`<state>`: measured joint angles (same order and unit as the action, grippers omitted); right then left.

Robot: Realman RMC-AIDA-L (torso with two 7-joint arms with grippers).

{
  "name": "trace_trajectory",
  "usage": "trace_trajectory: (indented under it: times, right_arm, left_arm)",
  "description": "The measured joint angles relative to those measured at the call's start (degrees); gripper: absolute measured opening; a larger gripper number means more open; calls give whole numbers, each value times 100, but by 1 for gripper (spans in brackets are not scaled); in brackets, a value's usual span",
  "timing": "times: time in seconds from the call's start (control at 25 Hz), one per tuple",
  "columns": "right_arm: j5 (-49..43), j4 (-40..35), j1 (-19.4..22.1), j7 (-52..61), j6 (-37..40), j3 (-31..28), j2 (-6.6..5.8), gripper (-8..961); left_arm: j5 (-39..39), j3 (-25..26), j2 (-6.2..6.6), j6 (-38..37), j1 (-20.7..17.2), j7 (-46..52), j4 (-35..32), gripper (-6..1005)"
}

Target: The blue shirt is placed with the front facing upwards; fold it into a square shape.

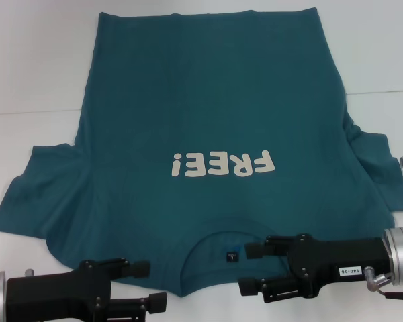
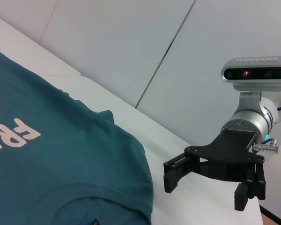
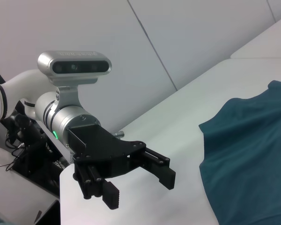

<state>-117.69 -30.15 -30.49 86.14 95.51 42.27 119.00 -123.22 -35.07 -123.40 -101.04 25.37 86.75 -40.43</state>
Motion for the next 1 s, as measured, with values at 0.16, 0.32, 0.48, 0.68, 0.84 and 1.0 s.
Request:
trace_trajectory:
  times: [0.16,0.32,0.48,0.68,0.84,1.0]
  right_arm:
    - [3,0,0,0,1,0,0,945]
    - [3,0,0,0,4,0,0,945]
    - [3,0,0,0,11,0,0,945]
    - [2,0,-1,0,12,-3,0,945]
    - [0,0,-8,71,12,-45,-1,945]
    - [2,-13,-35,324,11,-153,-23,945]
  left_arm:
    - [0,0,0,-3,2,3,0,843]
    - [0,0,0,-8,0,5,0,843]
    - [0,0,0,-9,-12,7,0,843]
    - [48,107,15,49,15,316,0,843]
    - [63,563,135,318,214,1727,3,843]
    - [63,1111,315,554,376,3421,11,843]
